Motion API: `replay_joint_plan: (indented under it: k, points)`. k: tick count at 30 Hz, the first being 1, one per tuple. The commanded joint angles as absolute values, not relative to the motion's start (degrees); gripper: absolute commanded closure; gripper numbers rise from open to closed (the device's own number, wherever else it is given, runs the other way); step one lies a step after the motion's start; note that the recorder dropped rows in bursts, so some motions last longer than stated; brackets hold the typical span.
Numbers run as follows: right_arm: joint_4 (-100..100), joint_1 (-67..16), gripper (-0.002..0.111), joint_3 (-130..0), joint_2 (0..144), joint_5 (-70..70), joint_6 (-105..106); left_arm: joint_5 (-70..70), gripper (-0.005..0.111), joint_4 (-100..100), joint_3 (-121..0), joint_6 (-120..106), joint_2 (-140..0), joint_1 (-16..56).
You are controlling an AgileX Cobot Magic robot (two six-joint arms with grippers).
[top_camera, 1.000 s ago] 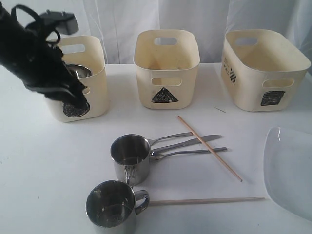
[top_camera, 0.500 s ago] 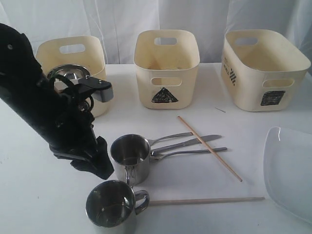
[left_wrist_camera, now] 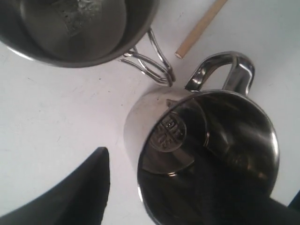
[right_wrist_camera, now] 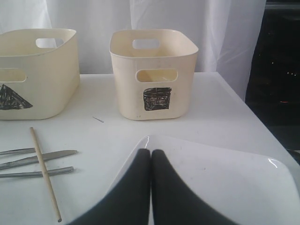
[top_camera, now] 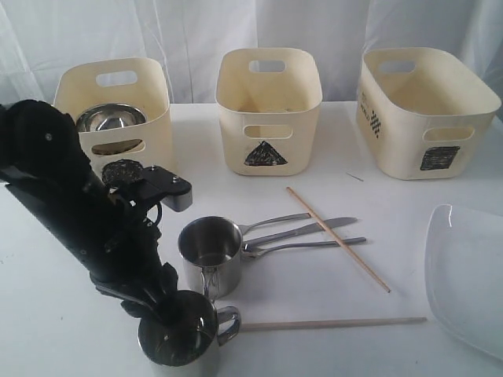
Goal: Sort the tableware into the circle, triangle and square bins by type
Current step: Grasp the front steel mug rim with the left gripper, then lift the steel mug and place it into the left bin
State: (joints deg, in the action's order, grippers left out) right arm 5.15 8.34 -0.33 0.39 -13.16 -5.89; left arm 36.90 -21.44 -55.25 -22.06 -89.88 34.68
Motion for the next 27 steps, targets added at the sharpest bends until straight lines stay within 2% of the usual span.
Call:
replay_joint_plan:
  k: [1,4,6,14,15,27]
  points:
    - [5.54,8.37,0.108,0.0,0.0,-12.73,-5.97,37.09,0.048,-22.07,-54.71,-22.56,-92.27,34.99]
    - [5.54,8.37,0.108,0.0,0.0,-12.73,-5.97,37.09,0.05,-22.43,-54.71,-22.56,-93.7,34.99]
    - [5.54,8.37,0.108,0.0,0.0,-12.73,-5.97,36.86,0.056,-22.43,-54.71,-22.46,-94.06,34.99]
    - [5.54,8.37,0.108,0.0,0.0,-12.73,-5.97,37.82,0.104,-22.32,-54.71,-22.31,-93.94,34.99]
    - [5.54,8.37,0.108,0.0,0.0,-12.73,-5.97,38.63,0.107,-22.32,-54.71,-22.31,-93.94,34.99]
    - [5.54,8.37,0.108,0.0,0.0,-12.73,-5.97,44.76,0.107,-21.14,-55.47,-22.95,-83.27,34.99]
